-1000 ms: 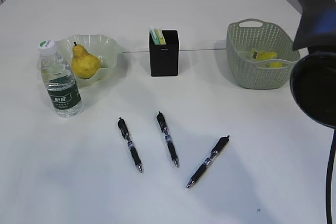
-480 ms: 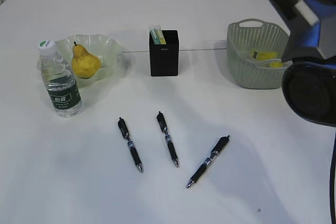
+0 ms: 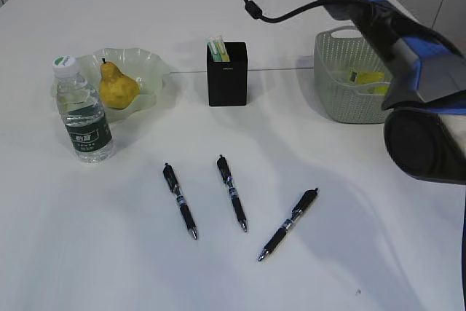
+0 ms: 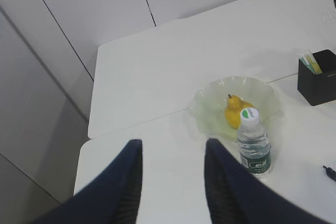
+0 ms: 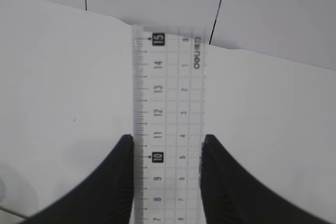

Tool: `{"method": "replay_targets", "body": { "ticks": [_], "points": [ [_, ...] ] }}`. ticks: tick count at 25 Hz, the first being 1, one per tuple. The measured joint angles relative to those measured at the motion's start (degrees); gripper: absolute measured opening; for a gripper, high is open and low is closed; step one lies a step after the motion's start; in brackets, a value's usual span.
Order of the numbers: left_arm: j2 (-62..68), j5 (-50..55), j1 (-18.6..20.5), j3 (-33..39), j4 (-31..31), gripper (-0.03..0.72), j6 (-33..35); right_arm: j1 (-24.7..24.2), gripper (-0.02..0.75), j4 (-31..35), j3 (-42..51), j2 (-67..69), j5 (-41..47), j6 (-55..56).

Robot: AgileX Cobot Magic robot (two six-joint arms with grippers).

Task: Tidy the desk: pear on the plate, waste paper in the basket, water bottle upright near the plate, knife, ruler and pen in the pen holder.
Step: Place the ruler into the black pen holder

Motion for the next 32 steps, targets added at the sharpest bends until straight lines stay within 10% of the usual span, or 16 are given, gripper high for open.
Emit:
{"method": "replay_targets", "body": {
  "ticks": [32],
  "points": [
    [5.5, -3.9, 0.0, 0.1, -5.4, 0.275, -3.0, -6.4, 0.296, 5.1, -0.4, 8.2, -21.0, -0.8]
  ]
}}
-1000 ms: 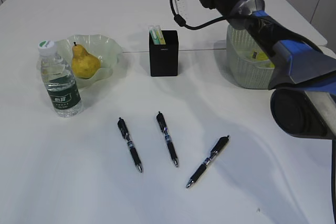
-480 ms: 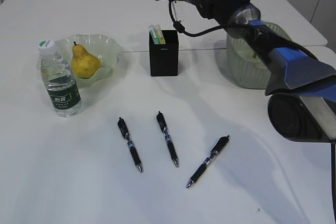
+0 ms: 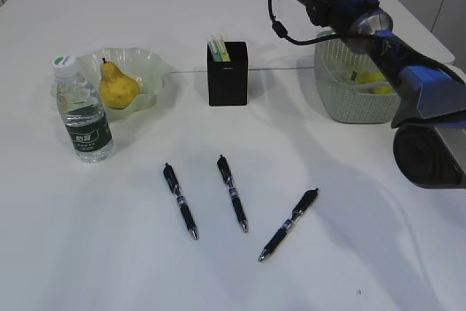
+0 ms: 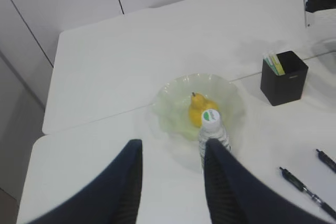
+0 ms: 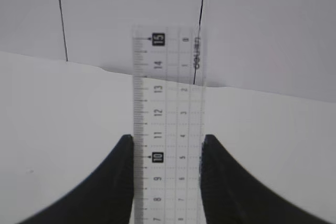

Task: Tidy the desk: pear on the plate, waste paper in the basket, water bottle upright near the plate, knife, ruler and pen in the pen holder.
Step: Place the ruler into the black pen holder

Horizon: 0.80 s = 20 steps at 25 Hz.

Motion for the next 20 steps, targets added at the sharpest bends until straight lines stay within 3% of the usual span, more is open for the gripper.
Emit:
{"method": "replay_targets", "body": {
  "ticks": [6, 13, 16, 20],
  "points": [
    [0.6, -3.3, 0.0, 0.3, -0.8, 0.275, 0.0, -0.1, 0.296, 0.7, 1.7, 0.1, -3.5, -0.2],
    [0.6, -3.4, 0.0, 0.3, -0.8, 0.275, 0.0, -0.1, 0.296, 1.5, 3.6, 0.1, -1.0, -1.9],
    [0.6, -3.4, 0.0, 0.3, -0.8, 0.275, 0.0, -0.1, 0.296, 4.6, 3.8, -0.3, 2.1, -2.7],
    [0.6, -3.4, 0.0, 0.3, -0.8, 0.275, 0.0, -0.1, 0.296, 13.4, 3.9, -3.7, 9.3, -9.1]
  ]
}}
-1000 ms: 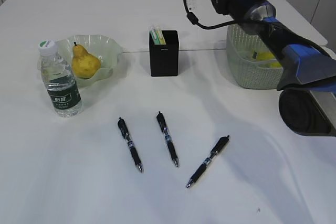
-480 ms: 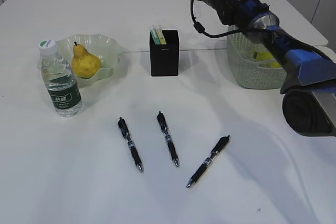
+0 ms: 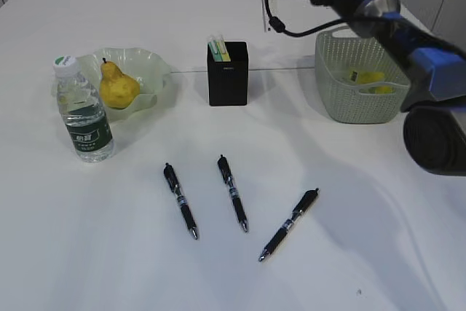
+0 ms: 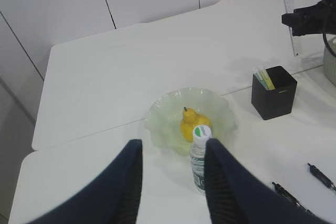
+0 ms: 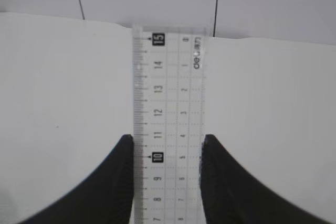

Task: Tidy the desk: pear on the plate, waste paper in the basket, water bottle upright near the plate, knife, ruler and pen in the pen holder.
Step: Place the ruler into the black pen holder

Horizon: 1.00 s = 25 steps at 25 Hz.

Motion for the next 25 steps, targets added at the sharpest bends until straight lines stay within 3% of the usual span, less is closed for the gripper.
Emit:
{"method": "replay_targets", "body": {
  "ticks": [4, 7, 25],
  "points": [
    [0.0, -0.5, 0.0, 0.0, 0.0, 0.275, -0.1, -0.5, 0.296, 15.6, 0.0, -5.6, 10.1, -15.6],
    [0.0, -1.4, 0.0, 0.0, 0.0, 0.275, -0.1, -0.7, 0.296, 22.5, 0.0, -8.9, 14.7, -21.5],
    [0.0, -1.6, 0.0, 0.0, -1.7, 0.274, -0.1, -1.1, 0.296, 25.4, 4.5, -11.5, 27.7, -18.6]
  ]
}}
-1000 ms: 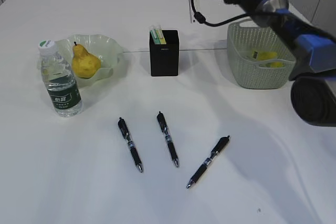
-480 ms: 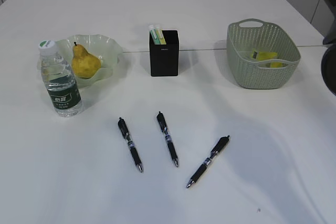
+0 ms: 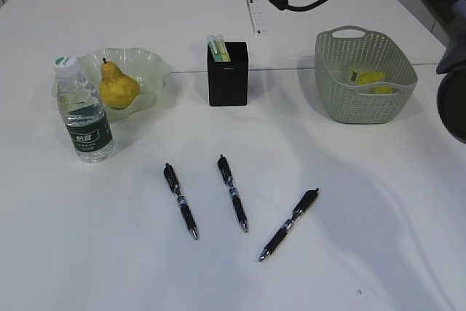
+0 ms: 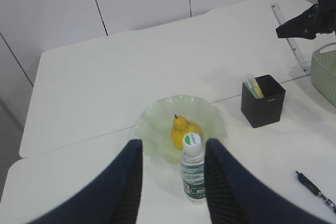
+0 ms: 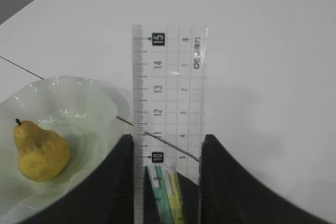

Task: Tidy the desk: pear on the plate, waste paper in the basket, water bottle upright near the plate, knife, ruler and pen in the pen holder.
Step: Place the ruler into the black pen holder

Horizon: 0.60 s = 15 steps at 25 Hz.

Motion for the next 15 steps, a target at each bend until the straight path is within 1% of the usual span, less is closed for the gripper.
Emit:
{"method": "replay_targets", "body": {
  "ticks": [3, 9, 15],
  "points": [
    [0.0, 0.0, 0.0, 0.0, -0.1, 0.274, 0.0, 0.0, 0.296, 3.6, 0.0, 1.4, -1.0, -3.2],
    [0.0, 0.0, 0.0, 0.0, -0.2, 0.274, 0.0, 0.0, 0.296, 12.1, 0.1, 5.3, -3.2, -14.9],
    [0.0, 0.0, 0.0, 0.0, -0.3, 0.274, 0.0, 0.0, 0.296, 21.2, 0.3, 6.2, -8.6, -25.7]
  ]
}}
